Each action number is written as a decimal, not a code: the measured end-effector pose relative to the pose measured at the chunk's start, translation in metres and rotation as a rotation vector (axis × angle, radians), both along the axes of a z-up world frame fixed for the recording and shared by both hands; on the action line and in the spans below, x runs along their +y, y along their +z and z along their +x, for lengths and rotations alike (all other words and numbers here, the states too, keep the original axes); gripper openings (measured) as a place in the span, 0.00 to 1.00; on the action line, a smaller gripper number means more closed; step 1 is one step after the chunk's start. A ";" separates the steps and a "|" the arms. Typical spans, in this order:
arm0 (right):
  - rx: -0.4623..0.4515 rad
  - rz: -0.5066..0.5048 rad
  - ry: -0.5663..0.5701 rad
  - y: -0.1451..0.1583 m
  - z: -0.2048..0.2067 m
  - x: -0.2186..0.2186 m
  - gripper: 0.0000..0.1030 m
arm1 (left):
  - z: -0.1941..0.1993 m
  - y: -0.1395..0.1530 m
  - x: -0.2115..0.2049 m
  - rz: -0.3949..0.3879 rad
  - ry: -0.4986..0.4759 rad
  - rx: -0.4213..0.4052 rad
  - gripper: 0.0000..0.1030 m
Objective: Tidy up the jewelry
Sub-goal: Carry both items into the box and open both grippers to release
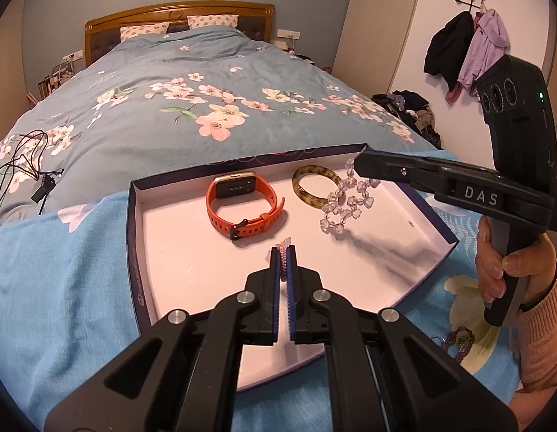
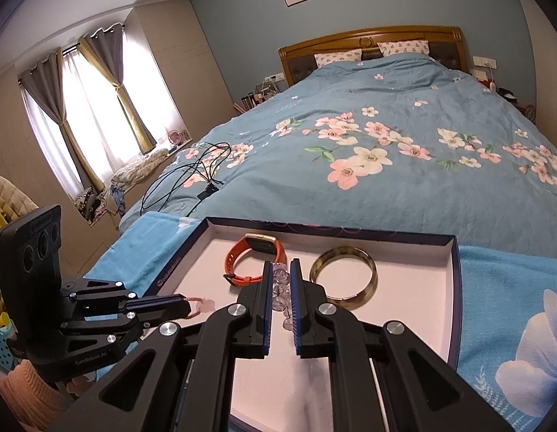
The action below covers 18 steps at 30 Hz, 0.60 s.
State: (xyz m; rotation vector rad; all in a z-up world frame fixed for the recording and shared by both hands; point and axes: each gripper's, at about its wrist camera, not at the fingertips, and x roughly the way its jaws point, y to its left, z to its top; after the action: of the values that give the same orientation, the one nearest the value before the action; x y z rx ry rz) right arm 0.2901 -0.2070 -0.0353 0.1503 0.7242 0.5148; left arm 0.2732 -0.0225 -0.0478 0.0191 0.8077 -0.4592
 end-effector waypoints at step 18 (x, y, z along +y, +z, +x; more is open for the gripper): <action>0.053 -0.093 -0.009 -0.028 0.009 -0.006 0.08 | 0.029 -0.024 -0.001 0.032 0.037 0.062 0.03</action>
State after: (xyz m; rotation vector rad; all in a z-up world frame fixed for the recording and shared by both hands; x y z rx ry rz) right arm 0.2996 -0.2128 -0.0638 0.0802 0.7973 0.4692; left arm 0.3018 -0.0232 -0.0720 0.0200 0.8747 -0.4136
